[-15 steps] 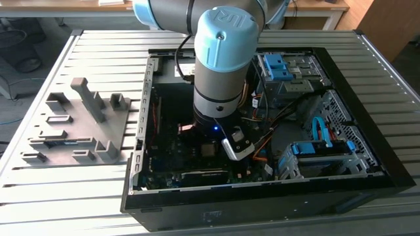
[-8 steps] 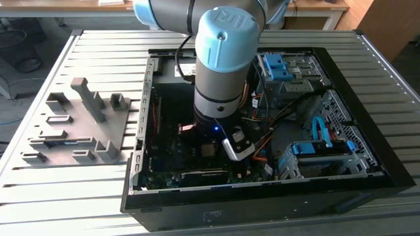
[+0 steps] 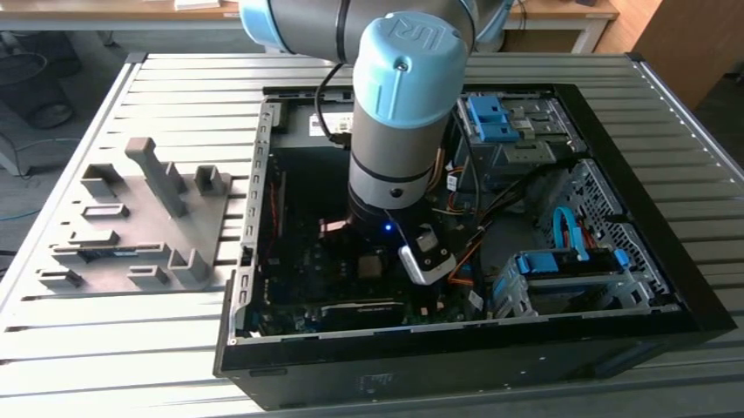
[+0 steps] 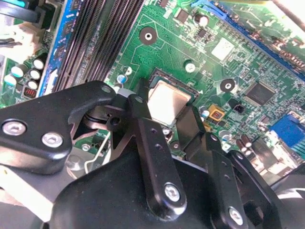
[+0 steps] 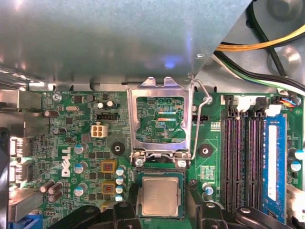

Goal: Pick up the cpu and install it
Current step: 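Place the cpu into insertion slot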

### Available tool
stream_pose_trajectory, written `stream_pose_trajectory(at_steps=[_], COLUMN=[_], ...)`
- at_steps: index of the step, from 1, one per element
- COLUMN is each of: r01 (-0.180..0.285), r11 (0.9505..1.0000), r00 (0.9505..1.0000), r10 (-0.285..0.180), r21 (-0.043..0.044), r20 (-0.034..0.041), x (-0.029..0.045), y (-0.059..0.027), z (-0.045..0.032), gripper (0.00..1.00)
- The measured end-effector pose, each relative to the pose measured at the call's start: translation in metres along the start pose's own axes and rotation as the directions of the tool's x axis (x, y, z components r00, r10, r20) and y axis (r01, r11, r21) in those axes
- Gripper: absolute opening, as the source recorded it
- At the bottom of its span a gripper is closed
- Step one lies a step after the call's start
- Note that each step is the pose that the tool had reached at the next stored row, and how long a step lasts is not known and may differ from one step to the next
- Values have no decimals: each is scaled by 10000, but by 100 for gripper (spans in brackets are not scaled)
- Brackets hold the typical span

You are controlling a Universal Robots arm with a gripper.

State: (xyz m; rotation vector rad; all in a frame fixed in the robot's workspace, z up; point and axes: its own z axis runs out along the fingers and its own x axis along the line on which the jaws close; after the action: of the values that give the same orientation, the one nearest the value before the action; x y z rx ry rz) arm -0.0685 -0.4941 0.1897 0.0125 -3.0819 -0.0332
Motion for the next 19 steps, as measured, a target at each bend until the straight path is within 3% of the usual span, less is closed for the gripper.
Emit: stream_pose_trajectory(at_steps=[14,17,19], r01=[8,11,29], r11=[10000,10000,10000], r00=[10000,10000,10000], r10=[-8,-11,-29], r21=[-2,-12,-32], r20=[9,11,-7], x=[14,13,-8], y=[13,14,14], z=[-200,-203,-206], gripper=[49,31,25])
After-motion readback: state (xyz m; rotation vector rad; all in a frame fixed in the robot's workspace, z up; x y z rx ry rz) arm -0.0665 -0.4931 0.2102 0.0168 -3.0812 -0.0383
